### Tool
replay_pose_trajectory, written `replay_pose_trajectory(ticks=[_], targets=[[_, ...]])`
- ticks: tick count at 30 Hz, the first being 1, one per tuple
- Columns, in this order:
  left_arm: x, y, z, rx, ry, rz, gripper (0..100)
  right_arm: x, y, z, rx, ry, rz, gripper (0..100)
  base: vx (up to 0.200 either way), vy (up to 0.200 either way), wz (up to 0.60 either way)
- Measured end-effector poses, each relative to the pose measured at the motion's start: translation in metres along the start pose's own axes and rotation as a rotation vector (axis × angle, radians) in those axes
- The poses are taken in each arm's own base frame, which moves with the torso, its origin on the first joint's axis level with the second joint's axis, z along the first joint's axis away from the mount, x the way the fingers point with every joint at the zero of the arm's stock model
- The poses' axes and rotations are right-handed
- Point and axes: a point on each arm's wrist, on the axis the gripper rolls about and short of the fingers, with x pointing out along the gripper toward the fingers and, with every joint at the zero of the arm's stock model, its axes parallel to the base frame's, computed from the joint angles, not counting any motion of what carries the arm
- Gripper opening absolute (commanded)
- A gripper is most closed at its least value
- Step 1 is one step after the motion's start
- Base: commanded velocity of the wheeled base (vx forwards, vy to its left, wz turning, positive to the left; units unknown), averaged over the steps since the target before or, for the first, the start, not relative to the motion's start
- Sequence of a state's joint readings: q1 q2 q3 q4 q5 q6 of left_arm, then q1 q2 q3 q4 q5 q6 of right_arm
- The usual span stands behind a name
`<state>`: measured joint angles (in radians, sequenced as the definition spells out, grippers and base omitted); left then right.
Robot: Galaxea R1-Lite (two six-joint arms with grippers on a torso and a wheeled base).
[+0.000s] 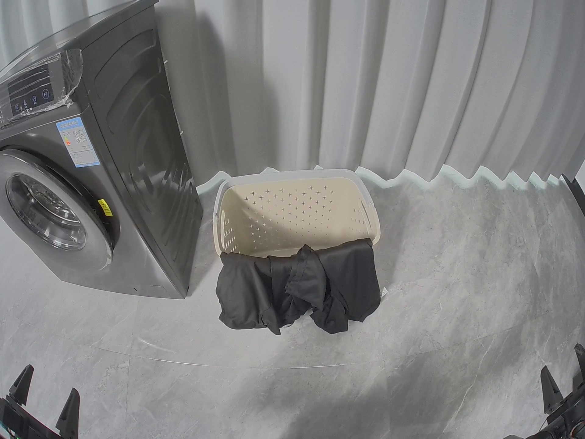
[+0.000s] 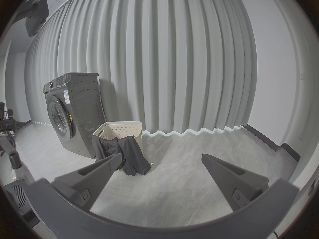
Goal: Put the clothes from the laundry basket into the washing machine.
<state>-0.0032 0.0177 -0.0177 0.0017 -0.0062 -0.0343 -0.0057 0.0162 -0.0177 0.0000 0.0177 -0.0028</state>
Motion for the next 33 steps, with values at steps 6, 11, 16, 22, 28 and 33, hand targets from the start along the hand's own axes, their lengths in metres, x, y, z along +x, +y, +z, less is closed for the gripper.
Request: replay_pose_trajectory(ticks=[6,11,16,22,28,33], targets=[[0.0000,0.0000,0.0000,0.000,0.000,0.000,100,0.0000,0.0000,0.0000,0.000,0.000,0.000,100,0.200,0.000,0.00],[0.0000,0.0000,0.0000,-0.001,0.000,0.001,100,0.0000,0.0000,0.0000,0.000,0.000,0.000,100,0.200,0.000,0.00],[0.0000,0.0000,0.0000,-0.002,0.000,0.000,100,0.0000,0.0000,0.0000,0.000,0.000,0.000,100,0.200,0.000,0.00],[0.0000,0.0000,0.0001,-0.001,0.000,0.001,100,0.0000,0.0000,0.0000,0.000,0.000,0.000,100,0.200,0.000,0.00],[0.0000,0.0000,0.0000,0.000,0.000,0.000,100,0.0000,0.0000,0.0000,0.000,0.000,0.000,100,0.067,0.000,0.00],[0.0000,0.0000,0.0000,0.001,0.000,0.000,100,0.0000,0.0000,0.0000,0.000,0.000,0.000,100,0.000,0.000,0.00]])
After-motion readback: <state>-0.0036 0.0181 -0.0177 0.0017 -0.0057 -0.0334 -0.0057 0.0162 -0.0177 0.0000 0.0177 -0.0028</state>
